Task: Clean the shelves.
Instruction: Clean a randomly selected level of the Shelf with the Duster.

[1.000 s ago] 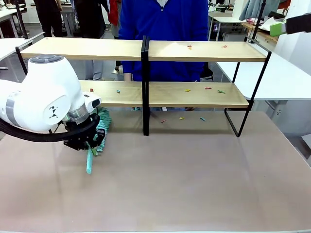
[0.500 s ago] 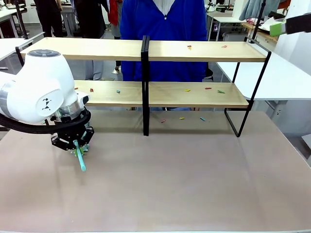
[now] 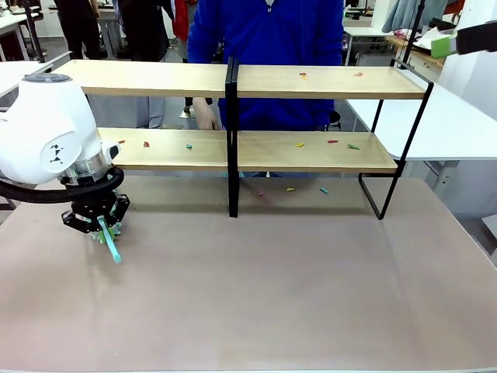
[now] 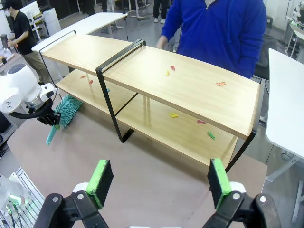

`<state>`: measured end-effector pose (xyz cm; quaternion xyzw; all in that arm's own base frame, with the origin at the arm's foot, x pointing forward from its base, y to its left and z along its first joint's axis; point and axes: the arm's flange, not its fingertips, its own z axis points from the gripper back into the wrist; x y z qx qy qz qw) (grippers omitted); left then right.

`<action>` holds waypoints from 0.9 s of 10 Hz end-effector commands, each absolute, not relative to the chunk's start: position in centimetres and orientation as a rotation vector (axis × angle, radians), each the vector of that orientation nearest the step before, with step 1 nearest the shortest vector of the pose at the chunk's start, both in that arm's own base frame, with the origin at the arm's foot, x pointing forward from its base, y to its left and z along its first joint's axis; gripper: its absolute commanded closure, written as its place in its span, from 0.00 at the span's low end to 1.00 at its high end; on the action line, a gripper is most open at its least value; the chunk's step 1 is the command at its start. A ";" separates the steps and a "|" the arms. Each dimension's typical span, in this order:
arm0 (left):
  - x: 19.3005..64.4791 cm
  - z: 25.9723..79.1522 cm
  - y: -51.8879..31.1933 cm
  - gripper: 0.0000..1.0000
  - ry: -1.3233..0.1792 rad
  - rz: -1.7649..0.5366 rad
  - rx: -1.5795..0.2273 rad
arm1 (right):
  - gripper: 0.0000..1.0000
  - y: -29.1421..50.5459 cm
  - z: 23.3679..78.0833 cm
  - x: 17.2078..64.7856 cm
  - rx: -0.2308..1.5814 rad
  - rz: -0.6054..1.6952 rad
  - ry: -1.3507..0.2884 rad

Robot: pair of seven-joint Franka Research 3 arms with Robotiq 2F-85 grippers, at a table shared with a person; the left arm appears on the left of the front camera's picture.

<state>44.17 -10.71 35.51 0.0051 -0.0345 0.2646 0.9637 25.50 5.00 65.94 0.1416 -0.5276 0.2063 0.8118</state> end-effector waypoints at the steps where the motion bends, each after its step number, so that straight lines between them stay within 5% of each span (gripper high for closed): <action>1: 45.0 34.9 -10.4 0.88 -0.101 0.583 0.054 | 0.00 5.0 65.9 25.6 0.303 0.439 -1.127; 4: 44.4 35.9 -10.0 0.88 -0.242 0.609 0.036 | 0.00 5.0 65.9 25.6 0.303 0.439 -1.127; 9: 43.9 36.1 -11.0 0.88 -0.262 0.488 -0.024 | 0.00 5.0 65.9 25.6 0.303 0.439 -1.127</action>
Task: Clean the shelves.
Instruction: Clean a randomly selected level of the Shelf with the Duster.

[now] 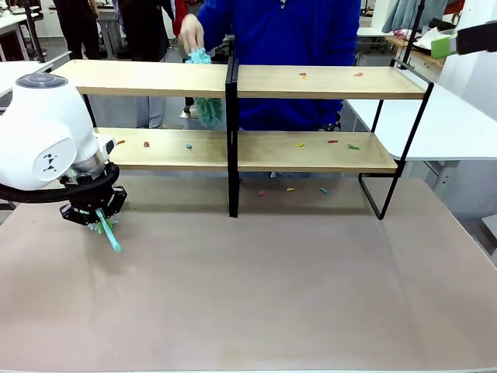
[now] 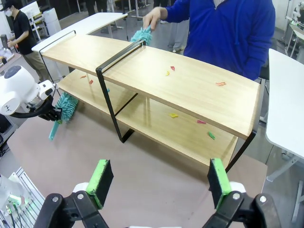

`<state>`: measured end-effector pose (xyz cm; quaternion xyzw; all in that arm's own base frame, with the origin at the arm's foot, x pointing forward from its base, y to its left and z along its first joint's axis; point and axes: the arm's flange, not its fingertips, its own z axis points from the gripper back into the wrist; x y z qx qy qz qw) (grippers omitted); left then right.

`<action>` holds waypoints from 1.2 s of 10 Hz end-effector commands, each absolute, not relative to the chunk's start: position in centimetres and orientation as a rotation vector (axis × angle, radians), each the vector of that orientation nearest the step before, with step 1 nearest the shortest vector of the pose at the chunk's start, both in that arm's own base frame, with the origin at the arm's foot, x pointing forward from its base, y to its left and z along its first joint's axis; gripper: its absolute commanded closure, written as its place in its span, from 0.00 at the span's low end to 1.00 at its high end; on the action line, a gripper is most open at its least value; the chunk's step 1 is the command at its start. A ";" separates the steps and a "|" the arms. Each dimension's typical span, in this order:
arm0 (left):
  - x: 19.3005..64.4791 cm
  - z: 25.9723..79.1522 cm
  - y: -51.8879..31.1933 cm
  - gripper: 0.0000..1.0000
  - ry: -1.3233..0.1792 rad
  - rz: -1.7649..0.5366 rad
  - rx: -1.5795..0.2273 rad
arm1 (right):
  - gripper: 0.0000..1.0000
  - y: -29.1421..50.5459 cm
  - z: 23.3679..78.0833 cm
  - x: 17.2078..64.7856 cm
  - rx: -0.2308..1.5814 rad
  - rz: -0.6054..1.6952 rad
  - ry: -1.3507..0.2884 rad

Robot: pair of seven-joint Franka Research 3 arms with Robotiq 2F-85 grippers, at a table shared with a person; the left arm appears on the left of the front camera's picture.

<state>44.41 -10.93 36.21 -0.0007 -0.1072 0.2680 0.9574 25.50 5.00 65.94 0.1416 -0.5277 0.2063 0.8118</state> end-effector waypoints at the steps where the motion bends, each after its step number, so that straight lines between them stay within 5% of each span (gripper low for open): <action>1: 43.5 36.3 -11.2 0.88 -0.264 0.425 -0.062 | 0.00 5.0 65.9 25.6 0.303 0.439 -1.127; 12: 33.2 42.1 -2.6 0.88 -0.068 -0.649 -0.355 | 0.00 5.0 65.9 25.6 0.303 0.439 -1.127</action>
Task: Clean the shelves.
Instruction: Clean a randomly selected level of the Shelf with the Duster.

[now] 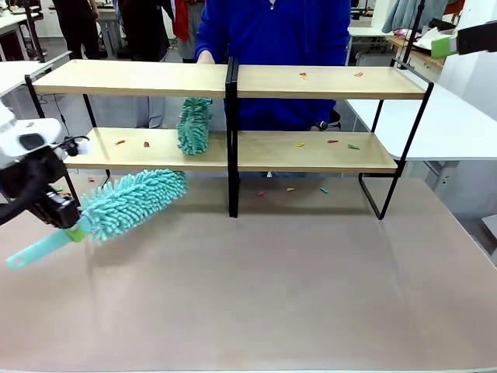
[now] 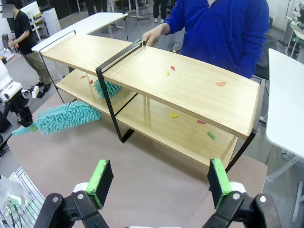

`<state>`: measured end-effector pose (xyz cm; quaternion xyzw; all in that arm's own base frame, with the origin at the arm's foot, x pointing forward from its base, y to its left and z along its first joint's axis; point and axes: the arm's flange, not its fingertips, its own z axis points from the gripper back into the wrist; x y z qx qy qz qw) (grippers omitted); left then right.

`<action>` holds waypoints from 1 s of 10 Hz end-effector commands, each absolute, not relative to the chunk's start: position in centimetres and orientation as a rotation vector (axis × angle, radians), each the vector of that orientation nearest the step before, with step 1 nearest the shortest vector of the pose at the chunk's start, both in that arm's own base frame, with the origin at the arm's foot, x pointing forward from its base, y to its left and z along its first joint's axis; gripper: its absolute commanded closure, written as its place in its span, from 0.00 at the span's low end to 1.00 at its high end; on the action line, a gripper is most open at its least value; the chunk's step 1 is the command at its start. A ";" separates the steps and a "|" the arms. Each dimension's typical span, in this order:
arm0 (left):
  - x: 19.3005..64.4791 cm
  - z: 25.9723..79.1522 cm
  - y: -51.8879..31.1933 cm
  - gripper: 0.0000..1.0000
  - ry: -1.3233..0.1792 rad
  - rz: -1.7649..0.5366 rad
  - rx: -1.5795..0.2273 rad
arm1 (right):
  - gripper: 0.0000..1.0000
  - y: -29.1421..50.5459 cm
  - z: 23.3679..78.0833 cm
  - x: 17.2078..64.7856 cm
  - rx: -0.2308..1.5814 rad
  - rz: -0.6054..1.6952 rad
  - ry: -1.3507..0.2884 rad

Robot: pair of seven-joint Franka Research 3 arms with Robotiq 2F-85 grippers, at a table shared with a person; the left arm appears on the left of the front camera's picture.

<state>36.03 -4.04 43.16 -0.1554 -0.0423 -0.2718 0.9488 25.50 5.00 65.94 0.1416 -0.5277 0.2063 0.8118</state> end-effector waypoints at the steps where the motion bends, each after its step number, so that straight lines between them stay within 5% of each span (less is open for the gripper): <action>1: 31.2 42.7 -0.8 0.88 -0.076 -0.781 -0.318 | 0.00 5.0 65.9 25.6 0.303 0.439 -1.127; 4: 25.7 44.1 5.7 0.88 -0.198 -0.984 -0.060 | 0.00 5.0 65.9 25.6 0.303 0.439 -1.127; 6: 21.4 45.1 11.4 0.88 -0.346 -1.010 -0.088 | 0.00 5.0 65.9 25.6 0.303 0.439 -1.127; 10: 13.1 45.5 19.0 0.88 -0.691 -0.722 -0.120 | 0.00 5.0 65.9 25.6 0.303 0.439 -1.127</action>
